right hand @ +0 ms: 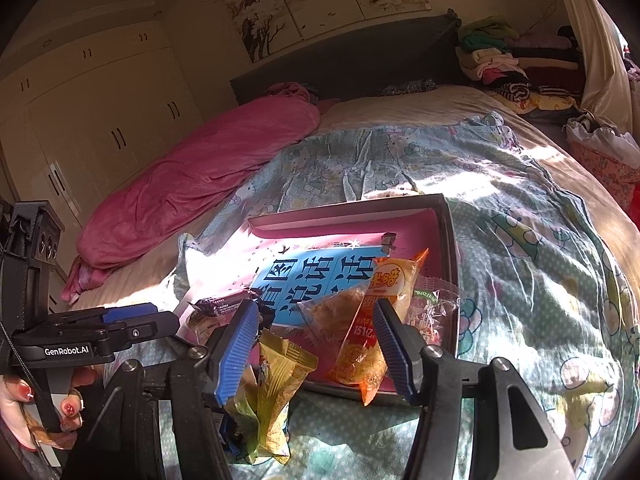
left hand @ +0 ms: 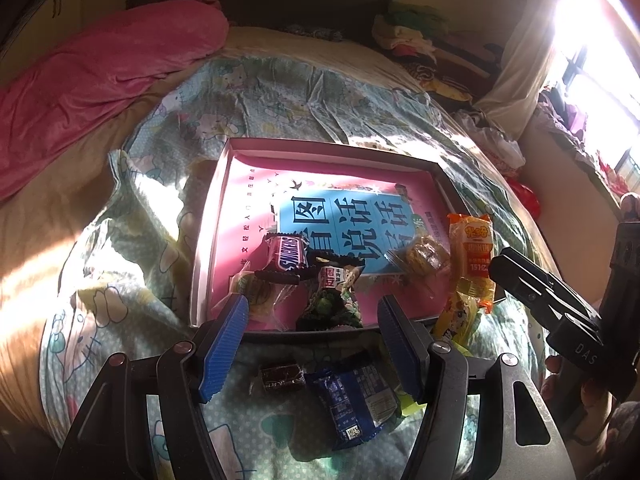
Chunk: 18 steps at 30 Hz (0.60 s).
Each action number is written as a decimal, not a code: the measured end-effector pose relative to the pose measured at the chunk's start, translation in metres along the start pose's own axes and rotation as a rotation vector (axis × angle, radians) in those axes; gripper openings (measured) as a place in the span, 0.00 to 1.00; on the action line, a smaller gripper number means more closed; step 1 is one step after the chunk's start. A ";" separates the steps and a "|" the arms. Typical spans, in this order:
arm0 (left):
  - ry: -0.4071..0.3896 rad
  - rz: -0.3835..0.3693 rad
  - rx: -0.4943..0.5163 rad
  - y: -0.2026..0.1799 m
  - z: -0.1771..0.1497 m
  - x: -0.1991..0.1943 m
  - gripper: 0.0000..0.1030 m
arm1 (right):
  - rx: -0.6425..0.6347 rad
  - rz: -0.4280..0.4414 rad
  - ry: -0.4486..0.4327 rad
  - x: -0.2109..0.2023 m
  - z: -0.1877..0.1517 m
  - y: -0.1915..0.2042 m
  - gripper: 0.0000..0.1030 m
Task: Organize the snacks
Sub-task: 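Lift both open tools out of the box and back toward the loose snacks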
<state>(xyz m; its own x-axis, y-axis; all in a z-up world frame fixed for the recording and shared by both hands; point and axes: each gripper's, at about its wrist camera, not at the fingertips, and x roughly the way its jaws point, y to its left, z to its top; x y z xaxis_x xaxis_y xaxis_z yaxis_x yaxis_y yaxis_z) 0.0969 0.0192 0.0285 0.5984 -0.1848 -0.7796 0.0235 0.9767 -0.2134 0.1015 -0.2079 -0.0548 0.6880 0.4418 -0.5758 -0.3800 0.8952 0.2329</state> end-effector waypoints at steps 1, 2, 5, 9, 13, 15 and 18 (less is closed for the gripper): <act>0.000 0.000 0.002 0.000 -0.001 -0.001 0.67 | -0.001 0.000 -0.001 -0.001 -0.001 0.001 0.57; 0.001 -0.002 0.004 -0.001 -0.001 -0.001 0.67 | -0.001 0.000 -0.002 -0.002 -0.001 0.001 0.57; 0.003 -0.003 0.009 -0.004 -0.003 -0.002 0.67 | -0.003 -0.003 0.001 -0.003 -0.003 0.002 0.57; 0.006 -0.006 0.025 -0.009 -0.006 -0.003 0.67 | -0.002 -0.012 0.003 -0.007 -0.006 0.002 0.57; 0.008 0.003 0.044 -0.014 -0.010 -0.004 0.67 | 0.000 -0.024 0.003 -0.012 -0.010 0.003 0.57; 0.010 0.005 0.047 -0.016 -0.012 -0.004 0.67 | -0.003 -0.030 0.004 -0.013 -0.011 0.004 0.58; 0.013 0.001 0.048 -0.017 -0.014 -0.006 0.67 | 0.000 -0.030 0.007 -0.015 -0.013 0.005 0.59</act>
<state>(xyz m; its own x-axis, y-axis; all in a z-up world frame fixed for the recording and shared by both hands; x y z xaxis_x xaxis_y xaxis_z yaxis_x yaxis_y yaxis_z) 0.0816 0.0019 0.0281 0.5879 -0.1848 -0.7875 0.0616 0.9809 -0.1842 0.0810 -0.2109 -0.0556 0.6950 0.4144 -0.5876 -0.3595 0.9080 0.2151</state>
